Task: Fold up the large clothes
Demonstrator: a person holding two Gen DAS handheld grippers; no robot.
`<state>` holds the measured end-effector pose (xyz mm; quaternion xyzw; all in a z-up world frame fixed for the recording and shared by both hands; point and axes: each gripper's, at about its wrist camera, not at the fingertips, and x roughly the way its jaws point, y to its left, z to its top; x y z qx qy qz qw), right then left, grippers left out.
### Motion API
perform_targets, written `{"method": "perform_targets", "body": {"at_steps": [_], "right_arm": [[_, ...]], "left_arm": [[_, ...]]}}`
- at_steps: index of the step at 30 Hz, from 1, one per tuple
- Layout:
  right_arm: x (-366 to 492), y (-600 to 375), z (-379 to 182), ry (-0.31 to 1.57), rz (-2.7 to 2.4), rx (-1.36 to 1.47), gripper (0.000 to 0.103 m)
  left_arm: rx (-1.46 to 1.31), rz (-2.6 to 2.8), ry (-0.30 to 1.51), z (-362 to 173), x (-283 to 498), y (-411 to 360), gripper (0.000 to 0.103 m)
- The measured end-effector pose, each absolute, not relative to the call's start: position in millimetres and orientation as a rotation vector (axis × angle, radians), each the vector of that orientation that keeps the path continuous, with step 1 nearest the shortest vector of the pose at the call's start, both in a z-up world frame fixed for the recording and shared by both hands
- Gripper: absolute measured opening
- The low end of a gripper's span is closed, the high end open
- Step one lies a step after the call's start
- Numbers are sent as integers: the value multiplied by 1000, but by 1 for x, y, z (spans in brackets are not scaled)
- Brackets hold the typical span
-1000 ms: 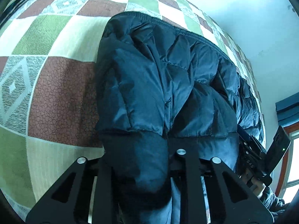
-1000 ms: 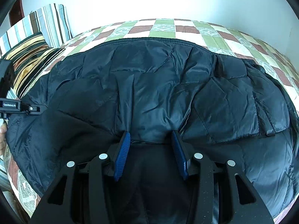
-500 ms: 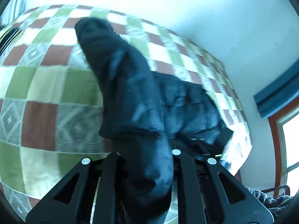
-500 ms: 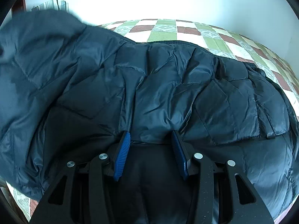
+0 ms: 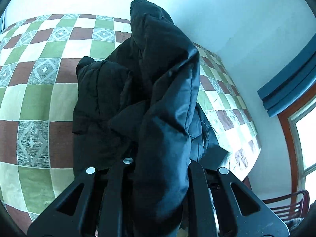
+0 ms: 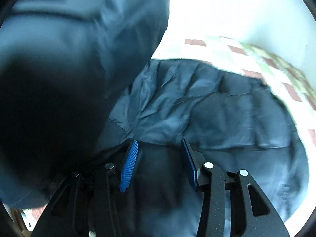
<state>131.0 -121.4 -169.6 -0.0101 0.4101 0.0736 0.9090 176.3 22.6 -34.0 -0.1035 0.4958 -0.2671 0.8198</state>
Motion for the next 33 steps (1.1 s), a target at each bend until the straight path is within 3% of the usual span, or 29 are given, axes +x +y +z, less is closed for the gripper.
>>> {"method": "perform_targets", "body": {"at_steps": [13,25,27,33], "right_arm": [[90,-253,-147,824,-87,35,47],[68,-316,-171,862,-199,81,48],[68,-326,-175,874,-202,93,53],[67,-343,-189,907,-203,124,56]], "left_arm": [[-171,-525,1068,-46,171,-64,14],[-160,-533,1143,-95,168,-165,14],[-151,-531,1146,-100,167,-176,14],[-146,-509,1147,-118,167,-199,14]]}}
